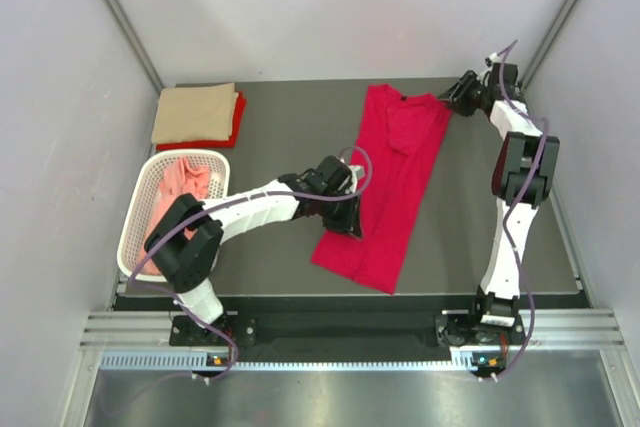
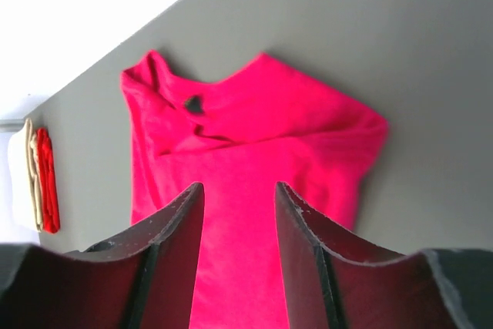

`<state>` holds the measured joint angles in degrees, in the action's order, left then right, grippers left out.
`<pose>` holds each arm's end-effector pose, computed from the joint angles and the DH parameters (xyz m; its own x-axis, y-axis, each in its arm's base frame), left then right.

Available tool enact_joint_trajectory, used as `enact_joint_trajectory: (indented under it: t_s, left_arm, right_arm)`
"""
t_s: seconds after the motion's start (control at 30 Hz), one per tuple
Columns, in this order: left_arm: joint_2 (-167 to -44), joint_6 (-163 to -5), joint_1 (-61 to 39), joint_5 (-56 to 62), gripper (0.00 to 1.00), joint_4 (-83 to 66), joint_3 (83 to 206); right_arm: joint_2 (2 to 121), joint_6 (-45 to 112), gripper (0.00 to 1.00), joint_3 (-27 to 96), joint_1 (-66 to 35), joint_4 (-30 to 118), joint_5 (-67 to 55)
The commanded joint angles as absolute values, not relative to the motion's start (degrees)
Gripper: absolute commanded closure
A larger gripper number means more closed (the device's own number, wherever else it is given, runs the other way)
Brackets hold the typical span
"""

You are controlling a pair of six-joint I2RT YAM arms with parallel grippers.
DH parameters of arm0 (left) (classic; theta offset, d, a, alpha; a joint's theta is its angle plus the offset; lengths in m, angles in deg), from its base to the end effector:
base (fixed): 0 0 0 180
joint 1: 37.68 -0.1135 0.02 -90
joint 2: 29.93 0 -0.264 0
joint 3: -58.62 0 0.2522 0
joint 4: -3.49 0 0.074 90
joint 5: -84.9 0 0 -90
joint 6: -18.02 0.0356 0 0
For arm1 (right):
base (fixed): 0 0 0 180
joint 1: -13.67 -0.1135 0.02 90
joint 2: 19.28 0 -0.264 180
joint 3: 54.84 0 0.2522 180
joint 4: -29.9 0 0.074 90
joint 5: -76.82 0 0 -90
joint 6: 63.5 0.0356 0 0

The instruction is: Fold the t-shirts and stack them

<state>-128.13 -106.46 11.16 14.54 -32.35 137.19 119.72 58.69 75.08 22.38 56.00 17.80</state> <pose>0.2254 -0.2760 0.2015 -0.9194 0.2416 -0.3105 0.3809 0.7439 -0.5491 0.5501 -0.0657 0.1867 -0.6343 0.5592 -0.5337 0.0613 0.7246 0.6864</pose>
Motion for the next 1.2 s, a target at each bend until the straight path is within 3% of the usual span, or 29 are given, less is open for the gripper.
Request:
enact_joint_trajectory:
  t_s: [0.0, 0.7, 0.83, 1.0, 1.1, 1.17]
  left_arm:
    - [-124.86, -104.85, 9.34, 15.73, 0.72, -34.70, 135.75]
    - [-115.98, -103.01, -3.58, 18.37, 0.70, -36.89, 123.97]
    - [-114.40, -101.51, -5.42, 14.24, 0.65, -39.45, 122.75]
    - [-112.99, -100.81, -11.14, 21.87, 0.62, -35.06, 118.26]
    - [-113.51, -100.81, -11.40, 26.09, 0.60, -32.77, 117.38]
    - [-114.57, -100.37, -11.40, 27.67, 0.60, -32.51, 117.90]
  right_arm:
    - [119.85, 60.34, 0.58, 74.15, 23.52, 51.84, 19.08]
    - [125.21, 60.95, 0.52, 77.22, 26.42, 49.99, 19.33]
    - [123.99, 59.38, 0.51, 78.98, 26.42, 53.59, 19.17]
    - [115.04, 58.93, 0.46, 78.28, 26.42, 66.21, 12.15]
    - [104.85, 59.98, 0.49, 68.73, 24.93, 69.84, 9.77]
    - [94.87, 60.08, 0.49, 55.91, 22.91, 70.90, 7.23]
